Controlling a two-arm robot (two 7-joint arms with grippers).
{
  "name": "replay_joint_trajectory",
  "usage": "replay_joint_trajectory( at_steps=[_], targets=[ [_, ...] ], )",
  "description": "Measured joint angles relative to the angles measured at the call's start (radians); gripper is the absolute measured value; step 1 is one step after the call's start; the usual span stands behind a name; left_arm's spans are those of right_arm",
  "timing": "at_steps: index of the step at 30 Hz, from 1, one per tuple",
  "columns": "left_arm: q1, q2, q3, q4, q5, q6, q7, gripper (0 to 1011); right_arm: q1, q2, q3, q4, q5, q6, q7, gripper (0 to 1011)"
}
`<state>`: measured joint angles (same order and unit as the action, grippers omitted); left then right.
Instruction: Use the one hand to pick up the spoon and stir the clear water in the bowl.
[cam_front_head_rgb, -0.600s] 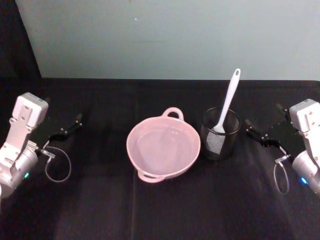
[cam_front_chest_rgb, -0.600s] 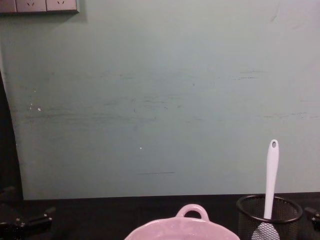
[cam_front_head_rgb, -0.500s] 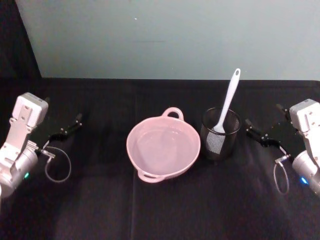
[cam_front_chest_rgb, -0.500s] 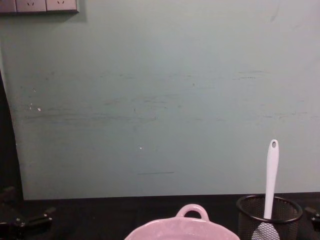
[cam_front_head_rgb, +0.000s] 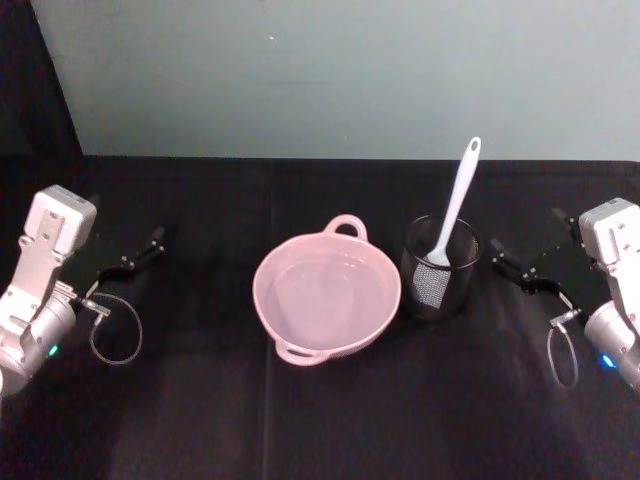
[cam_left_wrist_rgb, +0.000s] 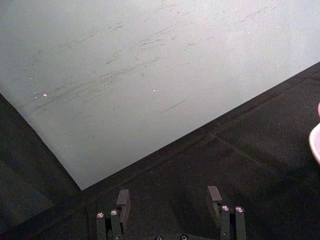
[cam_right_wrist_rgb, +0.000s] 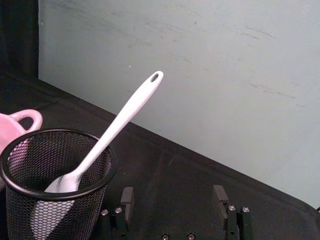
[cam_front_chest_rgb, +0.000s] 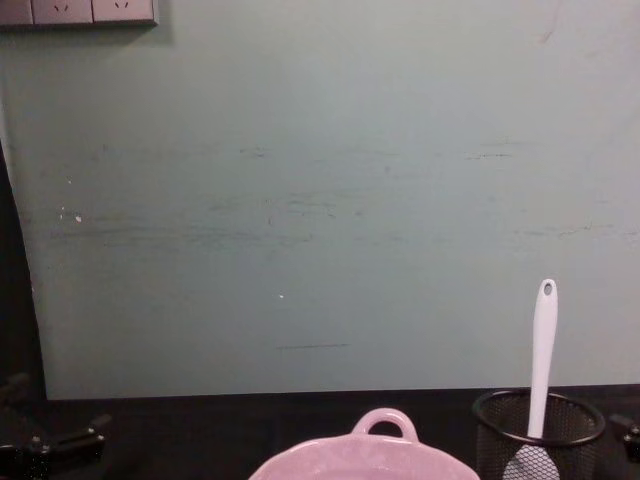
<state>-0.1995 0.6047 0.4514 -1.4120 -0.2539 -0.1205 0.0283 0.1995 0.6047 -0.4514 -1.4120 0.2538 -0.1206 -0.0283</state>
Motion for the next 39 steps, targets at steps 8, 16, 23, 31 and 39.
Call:
replay_joint_trajectory(
  at_steps=[8, 16, 23, 31, 39],
  targets=[
    [0.000, 0.000, 0.000, 0.000, 0.000, 0.000, 0.000, 1011, 0.000, 0.000, 0.000, 0.000, 0.000, 0.000, 0.000, 1002],
    [0.000, 0.000, 0.000, 0.000, 0.000, 0.000, 0.000, 1011, -0.006, 0.003, 0.006, -0.003, 0.000, -0.003, 0.002, 1002],
    [0.000, 0.000, 0.000, 0.000, 0.000, 0.000, 0.000, 1011, -0.058, 0.033, 0.044, -0.069, -0.001, -0.002, 0.007, 1002],
    [0.000, 0.000, 0.000, 0.000, 0.000, 0.000, 0.000, 1011, -0.149, 0.064, 0.156, -0.187, 0.177, 0.005, 0.091, 1002],
    [0.000, 0.000, 0.000, 0.000, 0.000, 0.000, 0.000, 1011, -0.161, 0.043, 0.275, -0.216, 0.522, 0.097, 0.314, 1002]
  ],
)
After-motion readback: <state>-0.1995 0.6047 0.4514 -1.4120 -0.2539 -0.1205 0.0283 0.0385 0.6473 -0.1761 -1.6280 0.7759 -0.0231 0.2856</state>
